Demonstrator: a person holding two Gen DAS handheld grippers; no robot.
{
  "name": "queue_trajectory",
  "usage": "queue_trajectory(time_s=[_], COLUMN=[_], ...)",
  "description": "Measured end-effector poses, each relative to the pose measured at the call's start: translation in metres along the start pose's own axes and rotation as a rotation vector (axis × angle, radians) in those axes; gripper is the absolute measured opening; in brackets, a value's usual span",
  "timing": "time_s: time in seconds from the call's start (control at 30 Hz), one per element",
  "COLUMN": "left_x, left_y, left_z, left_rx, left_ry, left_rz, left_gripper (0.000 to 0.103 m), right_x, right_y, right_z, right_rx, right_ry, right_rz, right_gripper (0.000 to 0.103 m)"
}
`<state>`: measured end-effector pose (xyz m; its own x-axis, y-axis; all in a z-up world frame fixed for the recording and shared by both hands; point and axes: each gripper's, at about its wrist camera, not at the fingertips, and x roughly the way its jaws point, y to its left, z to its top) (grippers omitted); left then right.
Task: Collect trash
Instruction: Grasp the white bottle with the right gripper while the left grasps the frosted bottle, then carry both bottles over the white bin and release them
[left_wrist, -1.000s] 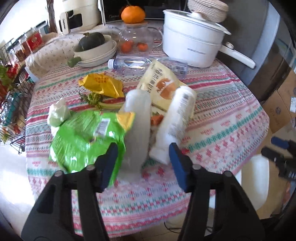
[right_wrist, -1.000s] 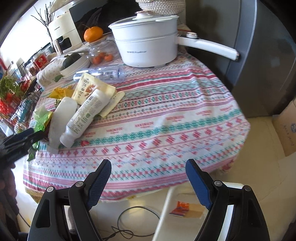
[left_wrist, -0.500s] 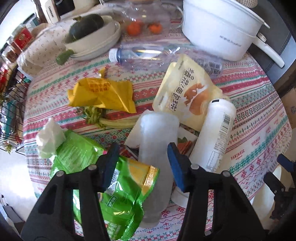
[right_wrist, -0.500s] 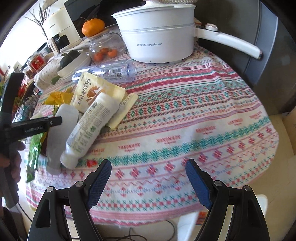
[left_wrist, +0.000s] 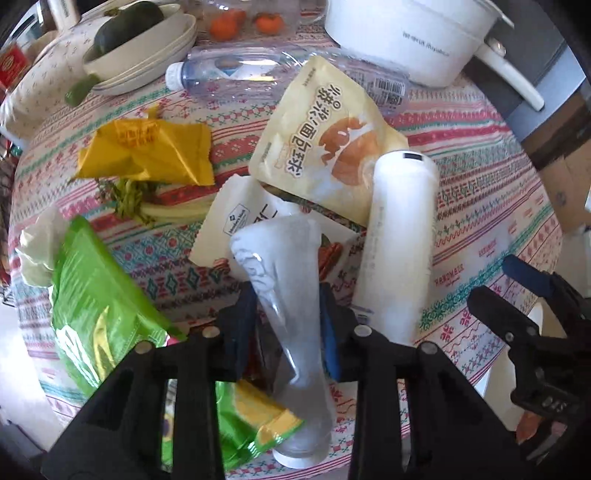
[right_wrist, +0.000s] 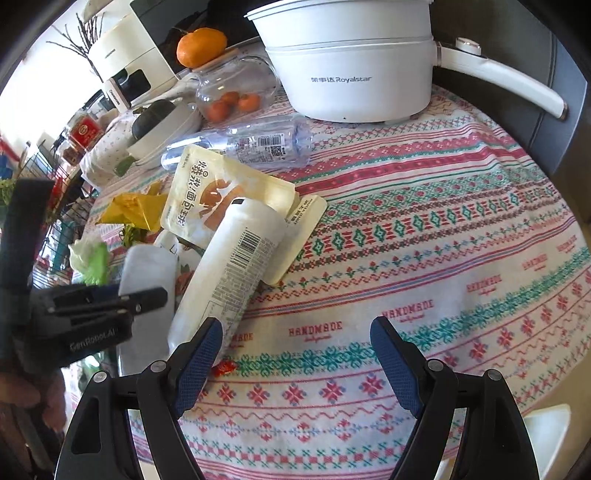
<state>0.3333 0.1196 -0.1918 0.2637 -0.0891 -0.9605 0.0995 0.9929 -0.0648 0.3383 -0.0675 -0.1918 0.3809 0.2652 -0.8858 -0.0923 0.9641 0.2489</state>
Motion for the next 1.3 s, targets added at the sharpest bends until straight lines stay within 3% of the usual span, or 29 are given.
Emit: queue_trajectory(time_s=[0.33, 0.53, 0.63, 0.7, 0.77, 1.03, 1.3], left_x=[-0.045, -0.058, -0.066, -0.071, -0.074, -0.090, -0.115], left_y=[0.010, 0.008, 0.008, 0.008, 0.007, -0.012, -0.049], left_z=[-0.027, -0.042, -0.049, -0.056, -0.063, -0.080, -0.095], left_rx=[-0.075, -0.072, -0.092, -0.096, -0.102, -0.086, -0.036], left_ry=[-0.130, -0.165, -0.175, -0.182, -0.190, -0.233, -0.321], left_rz=[-0.015, 0.018, 0.005, 0.004, 0.005, 0.020, 0.016], left_gripper=[0.033, 0.032, 0.032, 0.032, 0.032, 0.032, 0.031], right_x=[0.018, 0.034, 0.051, 0.062, 0.064, 0.025, -0.027], right_y=[0.013, 0.030, 0.030, 0.029, 0.027, 0.029, -0.015], right_z=[0.011, 0.014, 0.009, 0.005, 0.001, -0.006, -0.018], right_rx=[0.012, 0.032, 0.085, 0.126, 0.147, 0.059, 0.093], right_ry=[0.021, 0.036, 0.082, 0.128, 0.131, 0.089, 0.087], right_rz=[0.084, 0.167, 0.257, 0.330, 0.387, 0.360, 0.369], right_gripper=[0.084, 0.082, 0.075, 0.058, 0.057, 0.054, 0.053])
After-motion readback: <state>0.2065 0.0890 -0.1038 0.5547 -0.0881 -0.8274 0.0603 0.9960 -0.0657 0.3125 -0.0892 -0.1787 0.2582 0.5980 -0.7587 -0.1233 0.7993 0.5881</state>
